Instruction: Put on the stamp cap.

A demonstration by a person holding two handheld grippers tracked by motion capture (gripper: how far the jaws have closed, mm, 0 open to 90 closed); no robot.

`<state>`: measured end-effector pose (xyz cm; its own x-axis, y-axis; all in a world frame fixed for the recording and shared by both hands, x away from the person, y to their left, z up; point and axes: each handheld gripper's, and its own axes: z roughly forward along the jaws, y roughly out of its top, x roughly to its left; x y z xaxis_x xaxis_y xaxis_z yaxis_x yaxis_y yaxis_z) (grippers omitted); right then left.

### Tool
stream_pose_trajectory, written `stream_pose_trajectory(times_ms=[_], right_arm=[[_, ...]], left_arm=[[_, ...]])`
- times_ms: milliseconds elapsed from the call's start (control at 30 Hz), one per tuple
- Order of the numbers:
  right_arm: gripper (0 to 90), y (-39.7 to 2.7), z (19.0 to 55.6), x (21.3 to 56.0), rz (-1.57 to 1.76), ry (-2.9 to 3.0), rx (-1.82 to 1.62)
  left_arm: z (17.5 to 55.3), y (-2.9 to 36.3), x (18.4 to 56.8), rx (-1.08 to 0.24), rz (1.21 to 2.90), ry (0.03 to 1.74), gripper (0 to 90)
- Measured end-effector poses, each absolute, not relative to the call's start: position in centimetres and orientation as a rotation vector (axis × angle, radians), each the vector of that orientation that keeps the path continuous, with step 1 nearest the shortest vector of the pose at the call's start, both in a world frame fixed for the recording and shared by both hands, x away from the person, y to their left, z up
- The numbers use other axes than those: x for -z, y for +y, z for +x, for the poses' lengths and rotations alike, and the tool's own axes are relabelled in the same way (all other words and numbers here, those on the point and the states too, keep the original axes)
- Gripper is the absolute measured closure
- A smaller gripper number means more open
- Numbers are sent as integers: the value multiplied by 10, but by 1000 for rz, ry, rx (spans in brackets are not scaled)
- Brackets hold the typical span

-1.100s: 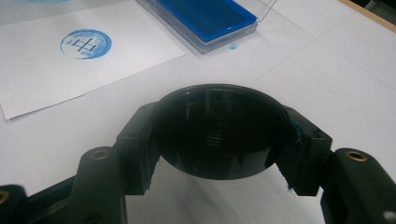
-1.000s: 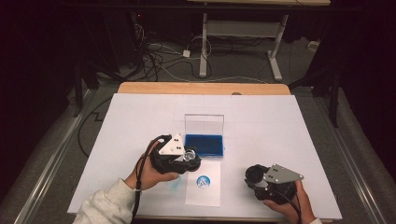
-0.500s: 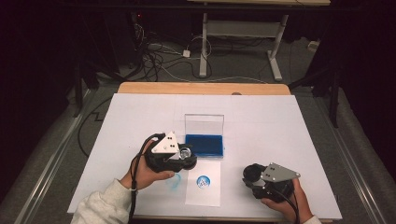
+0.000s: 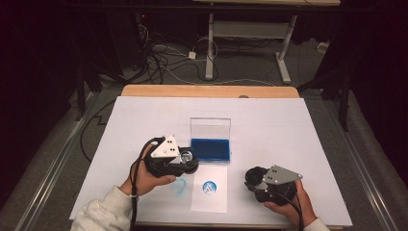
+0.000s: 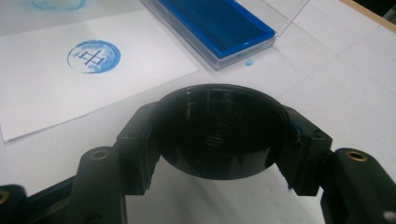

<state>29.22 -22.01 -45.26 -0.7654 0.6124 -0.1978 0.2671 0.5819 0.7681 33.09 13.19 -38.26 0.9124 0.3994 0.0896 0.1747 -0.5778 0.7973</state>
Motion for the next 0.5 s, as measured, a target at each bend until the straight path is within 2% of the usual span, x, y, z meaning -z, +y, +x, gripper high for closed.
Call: stream_pose_trajectory(times_ms=[500], right_arm=[[386, -191, 309, 448, 641, 2401, -1085]], left_arm=[[340, 126, 379, -343, 2180, 408, 545]])
